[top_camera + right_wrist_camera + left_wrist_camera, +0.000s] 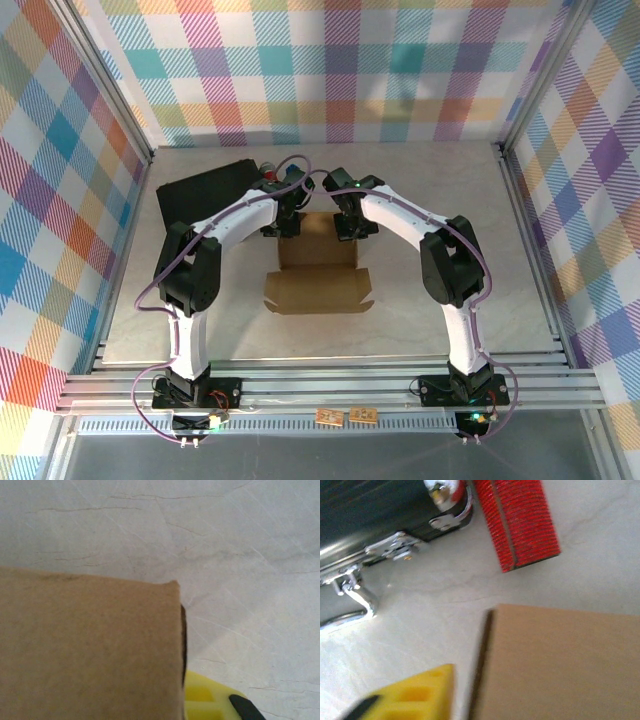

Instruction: Fold the paper box

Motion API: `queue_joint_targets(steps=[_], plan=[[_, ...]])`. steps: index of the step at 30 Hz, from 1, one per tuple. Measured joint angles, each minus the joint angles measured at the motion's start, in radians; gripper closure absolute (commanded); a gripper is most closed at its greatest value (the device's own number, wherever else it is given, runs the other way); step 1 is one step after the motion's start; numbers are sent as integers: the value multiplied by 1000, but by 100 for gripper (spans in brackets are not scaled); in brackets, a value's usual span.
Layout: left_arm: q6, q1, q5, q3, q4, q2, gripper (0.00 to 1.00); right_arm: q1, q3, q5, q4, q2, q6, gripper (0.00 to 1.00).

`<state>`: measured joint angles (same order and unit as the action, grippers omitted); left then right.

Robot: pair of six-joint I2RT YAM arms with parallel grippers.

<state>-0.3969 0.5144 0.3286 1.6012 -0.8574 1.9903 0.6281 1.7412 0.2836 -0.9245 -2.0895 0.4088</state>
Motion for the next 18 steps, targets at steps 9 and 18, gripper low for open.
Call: queue_joint_targets(steps=[9, 18], plan=[[-42, -66, -260, -2, -5, -135, 40, -19, 0, -10, -13, -1, -7, 100], [-85, -187, -470, -10, -4, -232, 40, -51, 23, -45, -38, -2, -37, 100]])
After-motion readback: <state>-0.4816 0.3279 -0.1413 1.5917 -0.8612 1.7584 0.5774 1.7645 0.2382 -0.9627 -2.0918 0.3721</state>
